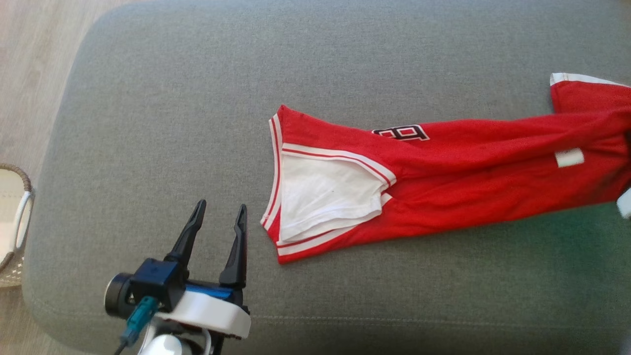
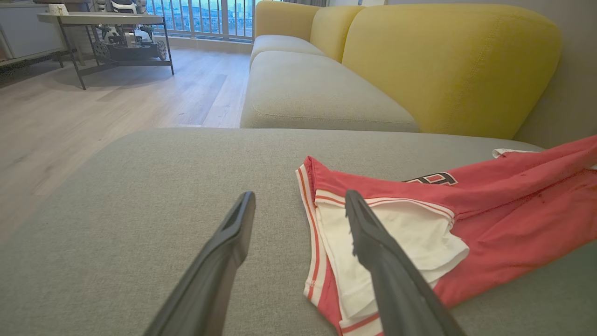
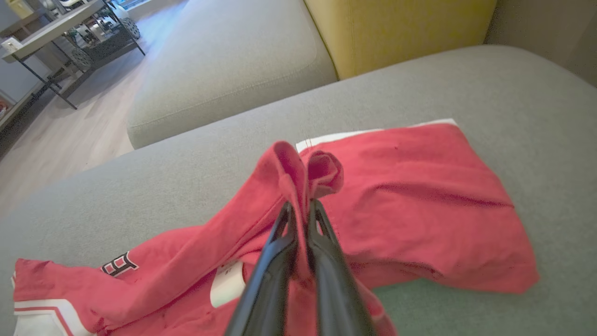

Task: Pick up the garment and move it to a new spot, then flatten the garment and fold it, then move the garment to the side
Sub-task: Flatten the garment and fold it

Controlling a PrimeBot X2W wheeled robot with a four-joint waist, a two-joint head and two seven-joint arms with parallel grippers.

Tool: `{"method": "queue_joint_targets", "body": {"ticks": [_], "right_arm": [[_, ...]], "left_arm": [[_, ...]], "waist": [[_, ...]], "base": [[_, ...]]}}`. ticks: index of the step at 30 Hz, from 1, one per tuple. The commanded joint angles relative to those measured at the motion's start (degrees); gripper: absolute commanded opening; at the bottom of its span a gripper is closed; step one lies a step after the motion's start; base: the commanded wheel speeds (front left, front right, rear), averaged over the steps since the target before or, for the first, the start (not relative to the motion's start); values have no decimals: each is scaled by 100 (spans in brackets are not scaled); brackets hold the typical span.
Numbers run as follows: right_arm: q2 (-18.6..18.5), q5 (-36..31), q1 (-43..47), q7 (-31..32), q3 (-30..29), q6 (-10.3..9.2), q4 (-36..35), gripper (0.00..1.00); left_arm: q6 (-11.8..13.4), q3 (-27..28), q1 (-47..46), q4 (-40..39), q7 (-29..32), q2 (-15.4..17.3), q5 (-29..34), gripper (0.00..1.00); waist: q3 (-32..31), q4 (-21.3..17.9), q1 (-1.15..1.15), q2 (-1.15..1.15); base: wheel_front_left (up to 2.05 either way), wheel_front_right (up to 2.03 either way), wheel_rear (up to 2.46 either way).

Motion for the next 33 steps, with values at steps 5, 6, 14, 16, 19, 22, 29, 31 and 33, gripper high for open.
{"method": "queue_joint_targets", "body": {"ticks": [5, 6, 14, 16, 19, 22, 29, 31, 33], "right_arm": [[-65, 77, -270, 507, 593, -2, -968, 0], [-64, 126, -263, 557, 721, -2, -1028, 0], [-63, 552, -245, 630, 1806, -2, -1246, 0], [-63, 721, -258, 564, 2139, -2, -1178, 0], [-63, 939, -300, 386, 2638, -2, -956, 0], [-63, 1154, -390, 116, 3064, -2, -585, 0], [-62, 1569, -832, -519, 3827, -2, 665, 0], [-62, 1653, -984, -668, 4027, -2, 1028, 0], [-62, 1644, -1135, -801, 4210, -2, 1378, 0]], "left_arm": [[-109, 236, -72, -68, -51, -65, 86, 100], [-125, 232, -74, -48, -51, -81, 87, 100], [-182, 252, -64, 14, -51, -177, 121, 100], [-197, 249, -49, 42, -51, -198, 122, 100], [-229, 227, -42, 69, -51, -227, 127, 100], [-263, 186, -54, 104, -51, -257, 137, 100], [-321, 128, -98, 191, -51, -328, 130, 100], [-329, 117, -97, 215, -51, -356, 122, 100], [-344, 100, -96, 241, -51, -381, 111, 100]], "waist": [[-72, 43, 0, 0], [-83, 63, 0, 0], [-134, 287, 0, 0], [-158, 368, 0, 0], [-184, 511, 0, 0], [-199, 676, 0, 0], [-210, 1031, 0, 0], [-215, 1105, 0, 0], [-212, 1173, 0, 0]], "base": [[0, 0, 0], [0, 0, 0], [0, 0, 0], [0, 0, 0], [0, 0, 0], [0, 0, 0], [0, 0, 0], [0, 0, 0], [0, 0, 0]]}}
